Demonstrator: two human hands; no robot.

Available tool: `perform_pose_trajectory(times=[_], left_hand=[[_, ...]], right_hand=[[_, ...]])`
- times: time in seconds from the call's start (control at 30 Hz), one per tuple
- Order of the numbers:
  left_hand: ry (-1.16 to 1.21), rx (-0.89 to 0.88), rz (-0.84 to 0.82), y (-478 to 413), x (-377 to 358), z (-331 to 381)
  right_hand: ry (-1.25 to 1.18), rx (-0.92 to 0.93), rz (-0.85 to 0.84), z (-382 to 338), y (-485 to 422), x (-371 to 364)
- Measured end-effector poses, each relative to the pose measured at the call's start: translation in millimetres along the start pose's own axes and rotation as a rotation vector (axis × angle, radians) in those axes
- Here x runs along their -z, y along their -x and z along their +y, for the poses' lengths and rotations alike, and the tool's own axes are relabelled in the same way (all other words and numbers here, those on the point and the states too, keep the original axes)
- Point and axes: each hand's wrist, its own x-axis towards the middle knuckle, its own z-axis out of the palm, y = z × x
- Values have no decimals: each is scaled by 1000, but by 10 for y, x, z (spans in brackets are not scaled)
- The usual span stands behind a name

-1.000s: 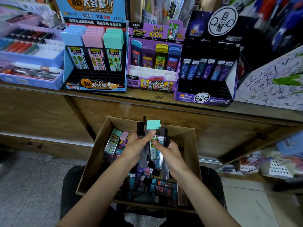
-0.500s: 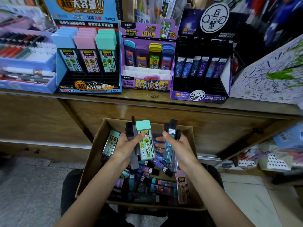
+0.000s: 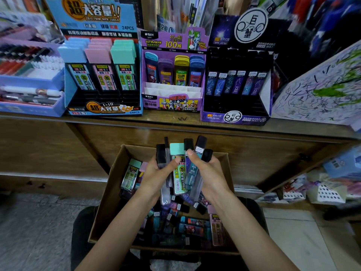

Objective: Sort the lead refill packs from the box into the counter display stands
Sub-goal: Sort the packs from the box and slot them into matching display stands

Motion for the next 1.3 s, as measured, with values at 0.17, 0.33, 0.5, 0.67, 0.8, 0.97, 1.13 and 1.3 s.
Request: perform_pose_trajectory(times=[0.17,0.33,0.5,0.67,0.8,0.97,1.13,1.3], left_hand=[[-5,5,-41,9,-24,1],[-46,-17,-68,26,-22,26],[-48,-47,-31,25,-2,82],[-23,-62,-17,24,-62,203],[-66,-112,-18,-4,-103,332],[-7,-127,-45,-50,-158,549],[-21,-190,-44,-117,-251,775],[-44,-215,-27,-184,-303,959]], right_hand=[[22,12,31,2,43,-85],[10,-47,29,-43,66,-82],[-35,-103,23,-127,83,2],[-71,-96,-9,-278,103,61],[14,-6,-84,-494,131,147],[154,188,-70,-979,145,225],[209,441,15,-1554,-49,315],[341,600,70,-2027,-403,424]])
